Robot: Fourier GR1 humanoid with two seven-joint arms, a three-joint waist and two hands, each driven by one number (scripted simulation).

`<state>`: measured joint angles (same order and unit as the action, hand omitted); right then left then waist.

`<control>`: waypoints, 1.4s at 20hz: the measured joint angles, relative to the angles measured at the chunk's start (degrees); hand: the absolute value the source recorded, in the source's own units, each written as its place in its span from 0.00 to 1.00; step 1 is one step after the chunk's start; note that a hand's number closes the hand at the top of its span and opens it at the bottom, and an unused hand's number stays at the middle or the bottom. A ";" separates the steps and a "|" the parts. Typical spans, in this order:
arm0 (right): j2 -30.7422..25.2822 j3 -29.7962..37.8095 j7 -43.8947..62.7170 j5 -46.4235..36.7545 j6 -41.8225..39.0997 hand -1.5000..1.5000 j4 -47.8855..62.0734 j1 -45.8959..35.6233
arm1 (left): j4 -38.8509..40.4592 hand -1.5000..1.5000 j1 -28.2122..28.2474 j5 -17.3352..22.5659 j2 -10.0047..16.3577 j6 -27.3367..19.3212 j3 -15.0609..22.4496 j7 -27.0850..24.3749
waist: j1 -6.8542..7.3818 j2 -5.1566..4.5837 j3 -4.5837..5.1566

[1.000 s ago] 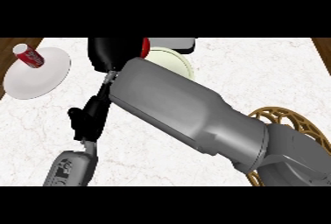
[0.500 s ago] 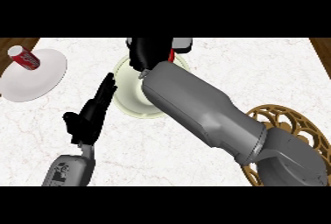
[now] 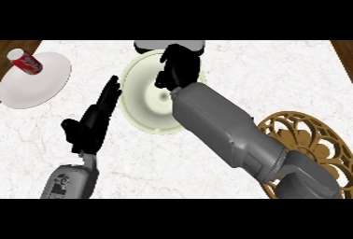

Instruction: Pick the tomato from the placemat and place it in the bowl

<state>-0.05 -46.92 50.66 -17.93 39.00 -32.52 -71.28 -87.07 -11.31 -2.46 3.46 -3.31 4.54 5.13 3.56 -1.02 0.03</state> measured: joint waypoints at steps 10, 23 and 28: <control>-0.06 5.71 -19.35 6.34 9.60 0.00 -3.73 4.92 | 0.27 0.50 0.21 -0.08 -0.02 -0.20 -0.67 -0.36 | -0.76 0.28 -0.04; -1.82 13.32 -22.85 8.91 15.32 0.00 -18.98 12.07 | -0.64 0.50 2.47 -0.19 0.36 -0.54 -1.89 -0.56 | -3.43 1.11 -0.04; -4.35 14.70 -26.05 9.93 13.06 0.00 -30.14 21.81 | -1.90 0.50 3.10 -0.62 0.29 -0.76 -1.76 0.30 | -3.78 1.19 -0.05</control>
<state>-4.40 -32.23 24.61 -8.01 52.06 -62.66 -49.47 -88.96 -8.21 -3.08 3.75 -4.07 2.79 5.43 -0.22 0.17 -0.02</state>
